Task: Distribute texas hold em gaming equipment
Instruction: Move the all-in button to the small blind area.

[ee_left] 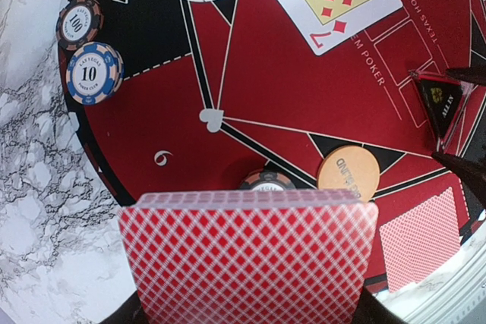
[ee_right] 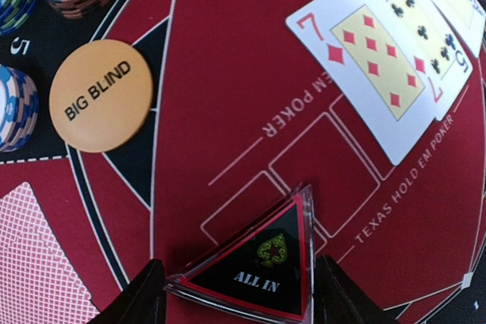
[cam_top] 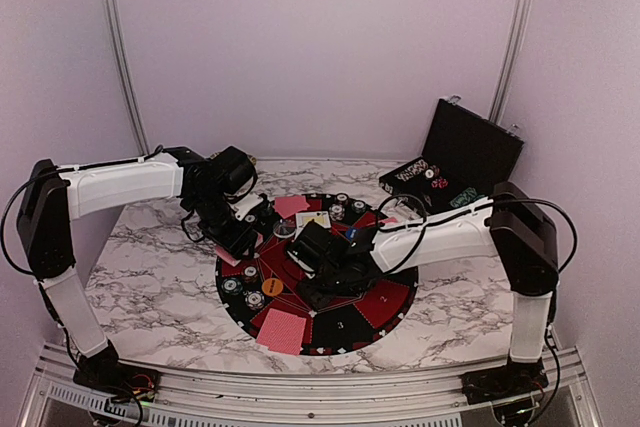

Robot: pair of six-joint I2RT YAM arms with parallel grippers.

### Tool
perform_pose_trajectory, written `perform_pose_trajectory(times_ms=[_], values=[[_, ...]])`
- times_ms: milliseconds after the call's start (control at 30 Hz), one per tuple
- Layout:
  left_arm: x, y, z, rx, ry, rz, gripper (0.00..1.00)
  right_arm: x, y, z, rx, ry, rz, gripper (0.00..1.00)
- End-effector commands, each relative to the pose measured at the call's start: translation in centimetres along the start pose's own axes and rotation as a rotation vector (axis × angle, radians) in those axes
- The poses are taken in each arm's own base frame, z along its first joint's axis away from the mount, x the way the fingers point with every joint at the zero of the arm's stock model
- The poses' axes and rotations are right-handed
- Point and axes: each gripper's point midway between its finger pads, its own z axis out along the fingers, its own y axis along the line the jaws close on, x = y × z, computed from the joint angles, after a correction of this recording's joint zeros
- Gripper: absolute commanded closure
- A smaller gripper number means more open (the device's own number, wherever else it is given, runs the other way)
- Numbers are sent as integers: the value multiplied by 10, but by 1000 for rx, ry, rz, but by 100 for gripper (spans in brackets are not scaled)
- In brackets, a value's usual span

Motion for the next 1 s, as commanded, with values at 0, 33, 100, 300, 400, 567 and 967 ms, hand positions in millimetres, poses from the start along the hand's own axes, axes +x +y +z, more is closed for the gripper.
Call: perform_pose_trajectory(times_ms=[0, 33, 100, 300, 400, 567, 967], values=[[2, 1, -10, 5, -16, -1, 76, -33, -20, -24, 35, -79, 60, 44], [2, 2, -10, 5, -17, -1, 76, -34, -22, -24, 37, -81, 64, 44], [2, 2, -9, 5, -15, -1, 76, -36, -27, -25, 46, -86, 69, 44], [2, 2, -9, 4, -16, -2, 76, -43, -46, -22, 78, -93, 97, 44], [1, 2, -9, 4, -17, -1, 76, -44, -57, -20, 93, -95, 111, 44], [1, 3, -9, 4, -17, -3, 76, -49, -76, -17, 109, -99, 144, 44], [2, 4, -9, 3, -16, -4, 76, -50, -138, -13, 182, -99, 243, 44]])
